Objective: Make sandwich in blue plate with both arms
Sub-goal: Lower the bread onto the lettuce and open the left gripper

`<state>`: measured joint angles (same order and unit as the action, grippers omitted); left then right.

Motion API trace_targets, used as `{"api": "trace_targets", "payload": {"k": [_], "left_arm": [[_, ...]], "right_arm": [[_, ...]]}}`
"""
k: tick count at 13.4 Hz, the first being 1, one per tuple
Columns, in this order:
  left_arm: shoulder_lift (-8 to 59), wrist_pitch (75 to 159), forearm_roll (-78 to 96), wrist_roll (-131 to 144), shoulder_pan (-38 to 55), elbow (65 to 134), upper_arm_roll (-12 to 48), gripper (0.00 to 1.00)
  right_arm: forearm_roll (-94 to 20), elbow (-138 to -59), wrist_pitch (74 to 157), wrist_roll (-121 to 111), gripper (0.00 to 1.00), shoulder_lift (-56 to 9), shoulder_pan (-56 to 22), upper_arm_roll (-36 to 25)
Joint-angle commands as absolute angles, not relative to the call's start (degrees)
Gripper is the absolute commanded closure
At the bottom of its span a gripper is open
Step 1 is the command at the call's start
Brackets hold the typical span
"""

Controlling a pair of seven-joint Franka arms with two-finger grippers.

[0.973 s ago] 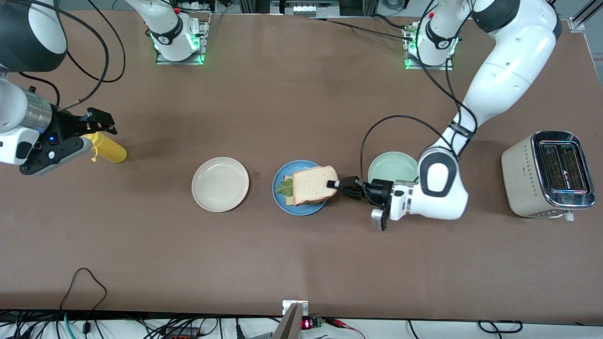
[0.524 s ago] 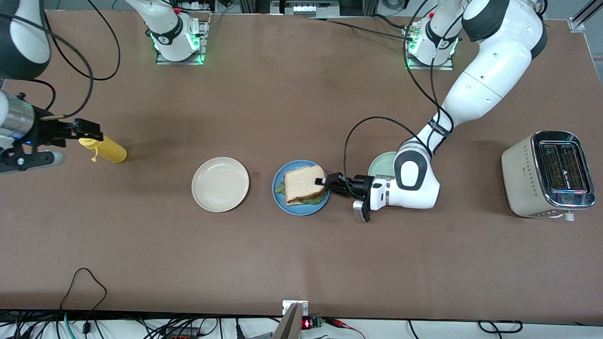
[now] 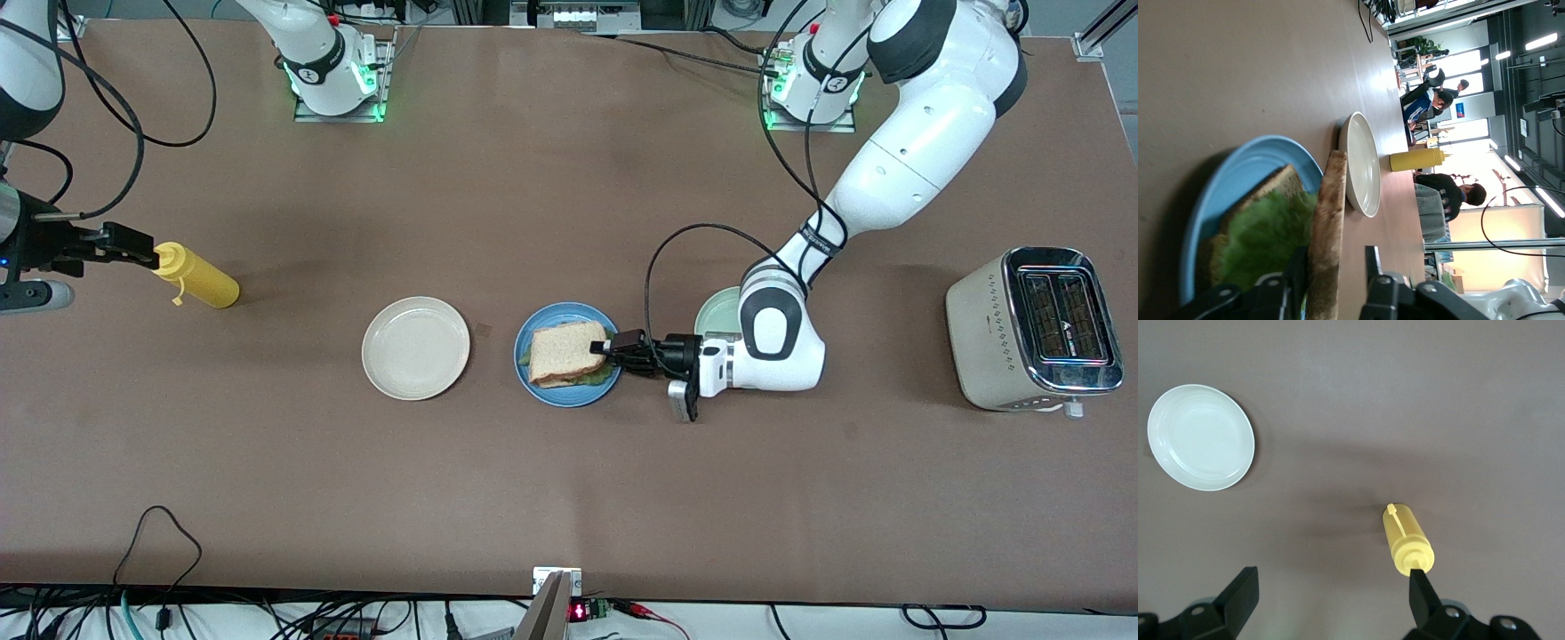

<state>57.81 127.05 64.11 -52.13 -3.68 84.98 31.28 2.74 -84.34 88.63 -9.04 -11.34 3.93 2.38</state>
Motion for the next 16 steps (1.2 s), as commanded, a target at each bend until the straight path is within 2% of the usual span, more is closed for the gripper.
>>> {"api": "trace_targets", "payload": {"k": [1,5,7,12,16], "left_arm": [[53.80,124.90,56.56,-51.95,-4.13,85.78,29.01,0.00],[51.08,119.28,41.43,-46.34,-5.97,85.78,28.04,0.00],[47.83,115.68,33.09,-38.98,-6.24,85.61,27.69,0.00],[40.62,103.21,8.47,-23.31,-6.42,85.08,27.69,0.00],[29.74,88.98,-2.70,-11.90,-6.59,84.99,26.89,0.00]], "right_arm": [[2.99,-85.17,87.72,-7.91,0.00,-9.50,2.29,1.85],[2.81,-85.17,87.71,-8.18,0.00,-9.14,-1.13,-1.83],[2.81,-85.17,87.71,-8.26,0.00,-9.23,-5.25,-5.95],[-0.09,-85.17,87.72,-8.62,0.00,-9.32,-2.12,-6.06],[0.35,-85.17,84.99,-8.00,0.00,-8.96,-2.72,-6.06]]}}
